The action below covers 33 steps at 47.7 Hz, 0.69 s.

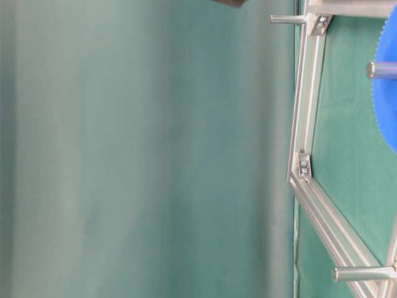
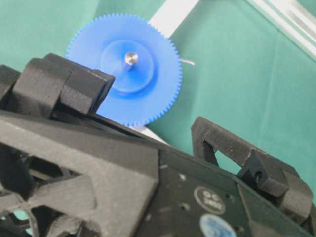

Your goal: Find the location of the shaft and insert the gear.

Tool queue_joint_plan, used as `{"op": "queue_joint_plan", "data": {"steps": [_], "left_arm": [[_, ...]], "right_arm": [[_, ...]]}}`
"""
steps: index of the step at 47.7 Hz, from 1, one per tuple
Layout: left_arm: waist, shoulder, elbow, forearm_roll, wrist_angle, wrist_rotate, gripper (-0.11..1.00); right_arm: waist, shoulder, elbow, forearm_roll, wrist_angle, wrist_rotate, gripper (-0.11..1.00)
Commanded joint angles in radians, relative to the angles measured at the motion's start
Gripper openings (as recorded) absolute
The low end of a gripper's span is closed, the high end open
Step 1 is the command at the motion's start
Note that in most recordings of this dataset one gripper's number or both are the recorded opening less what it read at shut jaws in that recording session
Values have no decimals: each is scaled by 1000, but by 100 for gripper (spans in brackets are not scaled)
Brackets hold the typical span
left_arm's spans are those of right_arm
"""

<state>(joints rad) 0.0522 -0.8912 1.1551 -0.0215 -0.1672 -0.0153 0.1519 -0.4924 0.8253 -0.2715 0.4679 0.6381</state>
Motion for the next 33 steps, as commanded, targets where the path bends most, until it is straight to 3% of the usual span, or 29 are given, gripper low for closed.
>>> {"op": "queue_joint_plan", "data": {"steps": [1, 16, 33], "left_arm": [[-2, 6, -26, -2, -5, -2, 0], [-2, 6, -26, -2, -6, 0, 0], [-2, 6, -25, -2, -9, -2, 0]], "right_arm": [[2, -40, 8, -6, -11, -3, 90], [2, -94, 83, -40, -48, -2, 90], [2, -97, 98, -66, -51, -3, 90]]}}
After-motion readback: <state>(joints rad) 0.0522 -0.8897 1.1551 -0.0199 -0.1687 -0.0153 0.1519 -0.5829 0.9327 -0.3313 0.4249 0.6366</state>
